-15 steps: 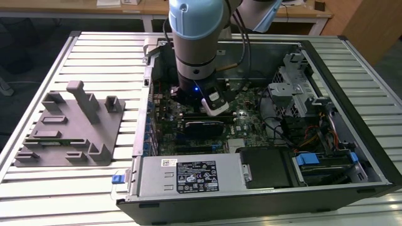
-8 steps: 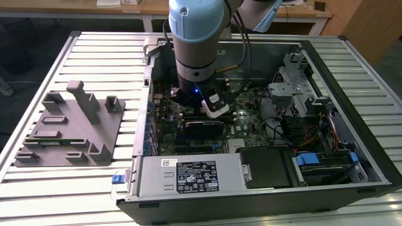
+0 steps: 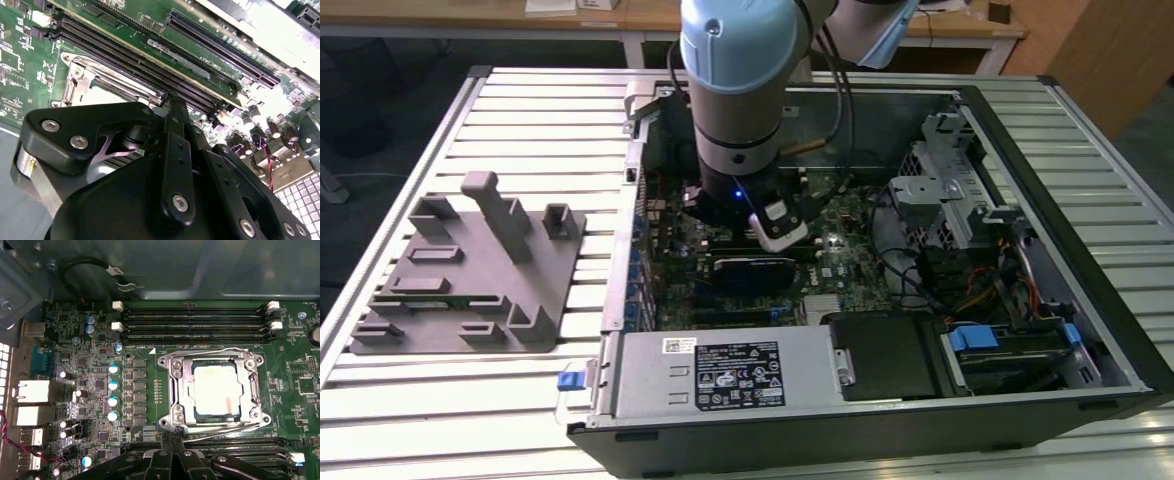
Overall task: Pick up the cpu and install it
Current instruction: 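Install the second cpu locking lever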
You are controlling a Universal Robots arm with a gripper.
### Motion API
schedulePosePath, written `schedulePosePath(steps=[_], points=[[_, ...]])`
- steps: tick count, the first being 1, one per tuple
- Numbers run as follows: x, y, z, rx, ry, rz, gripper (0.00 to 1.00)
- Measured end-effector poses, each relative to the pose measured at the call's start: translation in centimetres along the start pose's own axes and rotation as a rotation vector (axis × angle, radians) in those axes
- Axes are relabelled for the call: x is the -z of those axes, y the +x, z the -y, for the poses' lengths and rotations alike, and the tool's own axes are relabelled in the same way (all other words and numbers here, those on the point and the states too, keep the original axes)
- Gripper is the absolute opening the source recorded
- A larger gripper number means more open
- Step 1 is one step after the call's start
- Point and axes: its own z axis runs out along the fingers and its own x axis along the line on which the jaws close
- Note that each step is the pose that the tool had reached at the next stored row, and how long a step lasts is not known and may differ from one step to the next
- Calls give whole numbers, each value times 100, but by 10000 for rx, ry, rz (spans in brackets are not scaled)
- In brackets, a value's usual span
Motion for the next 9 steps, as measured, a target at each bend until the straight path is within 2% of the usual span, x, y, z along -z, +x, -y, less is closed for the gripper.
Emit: schedulePosePath(steps=[3,7,9], points=[[-12,0,3,-3,-37,-10,11],[-24,1,7,-16,-186,-41,11],[-31,1,10,-17,-201,-40,11]])
